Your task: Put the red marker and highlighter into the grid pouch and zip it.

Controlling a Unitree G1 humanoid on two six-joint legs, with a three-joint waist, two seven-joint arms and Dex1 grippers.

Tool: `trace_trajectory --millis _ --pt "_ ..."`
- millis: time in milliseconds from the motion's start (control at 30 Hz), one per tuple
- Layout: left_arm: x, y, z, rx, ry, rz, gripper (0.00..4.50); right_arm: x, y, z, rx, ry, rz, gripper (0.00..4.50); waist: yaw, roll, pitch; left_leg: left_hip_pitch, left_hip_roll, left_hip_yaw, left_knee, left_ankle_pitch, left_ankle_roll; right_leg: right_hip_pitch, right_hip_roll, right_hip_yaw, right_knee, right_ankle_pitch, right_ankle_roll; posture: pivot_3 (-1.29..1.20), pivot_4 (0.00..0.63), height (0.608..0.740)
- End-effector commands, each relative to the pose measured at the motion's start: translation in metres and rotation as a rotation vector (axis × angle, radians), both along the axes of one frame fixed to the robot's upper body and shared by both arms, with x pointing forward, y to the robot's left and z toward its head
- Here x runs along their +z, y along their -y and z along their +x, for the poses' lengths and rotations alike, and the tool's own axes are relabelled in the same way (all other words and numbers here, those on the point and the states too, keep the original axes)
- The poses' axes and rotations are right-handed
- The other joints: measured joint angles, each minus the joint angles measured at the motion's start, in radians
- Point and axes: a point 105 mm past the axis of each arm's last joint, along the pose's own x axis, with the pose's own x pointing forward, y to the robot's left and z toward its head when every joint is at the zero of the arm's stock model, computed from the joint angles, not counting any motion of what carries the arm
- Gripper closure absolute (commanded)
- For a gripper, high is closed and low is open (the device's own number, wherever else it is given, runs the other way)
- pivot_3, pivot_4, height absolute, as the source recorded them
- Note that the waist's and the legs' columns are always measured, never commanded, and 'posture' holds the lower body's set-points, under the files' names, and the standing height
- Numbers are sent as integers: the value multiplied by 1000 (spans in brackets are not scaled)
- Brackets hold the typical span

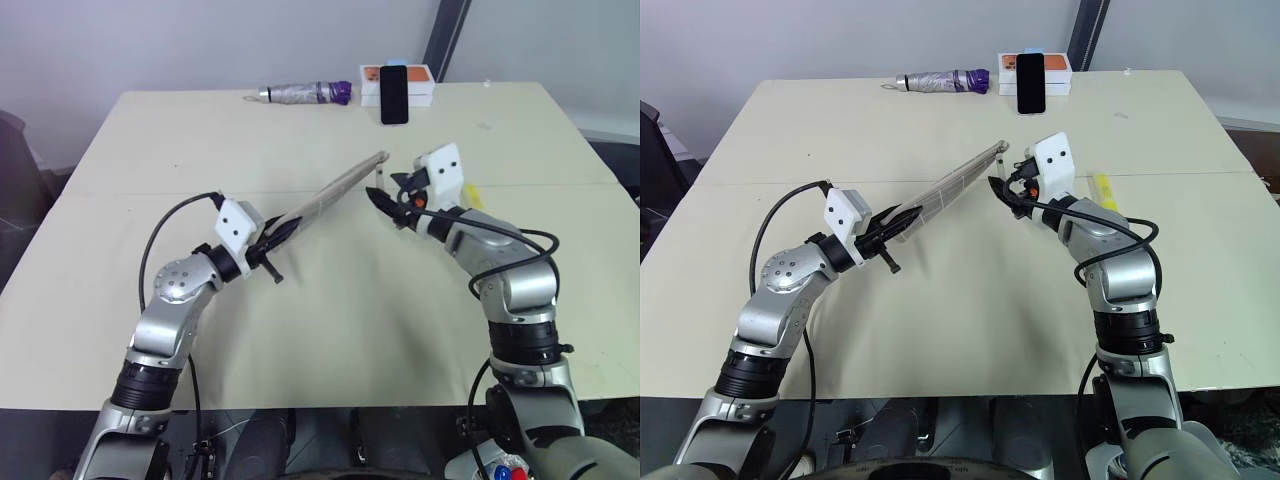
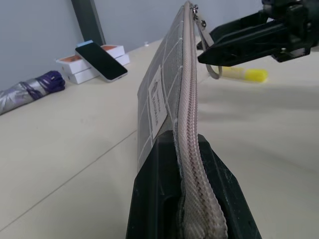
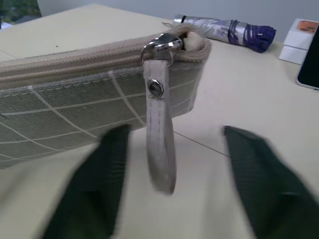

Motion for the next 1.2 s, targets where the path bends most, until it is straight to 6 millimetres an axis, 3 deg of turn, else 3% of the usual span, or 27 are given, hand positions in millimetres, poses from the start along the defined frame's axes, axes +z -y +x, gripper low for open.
trace_trajectory --millis 33,67,100,267,533,733,1200 --pt "11 5 -6 -26 47 5 4500 17 -6 -2 30 60 28 3633 0 0 0 0 0 0 0 0 0 0 0 0 0 0 0 0 150 740" --pt "11 5 -6 -26 47 6 4500 18 -7 -3 35 62 28 4176 0 0 0 0 0 0 0 0 0 0 0 0 0 0 0 0 150 740" --pt "11 5 -6 -26 46 8 4500 18 -8 -3 39 63 29 4447 0 0 0 0 0 0 0 0 0 0 0 0 0 0 0 0 150 740" --pt "8 6 -3 -12 41 25 4500 21 -21 -13 122 78 -10 4447 0 0 0 0 0 0 0 0 0 0 0 0 0 0 0 0 150 740" --pt "2 21 8 15 14 3 4500 5 -83 -62 443 81 -184 4447 1 0 0 0 0 -1 0 0 0 1 0 0 -1 0 0 0 150 740" --pt "6 30 14 22 12 -38 4500 -4 -107 -81 555 72 -228 4447 4 0 0 0 0 -1 0 0 0 1 0 -1 -1 0 0 0 150 740" --pt "11 35 29 76 13 -92 4500 -1 -109 -87 593 75 -240 4447 5 0 0 0 -1 -1 1 0 0 1 0 -1 -2 0 0 0 150 740"
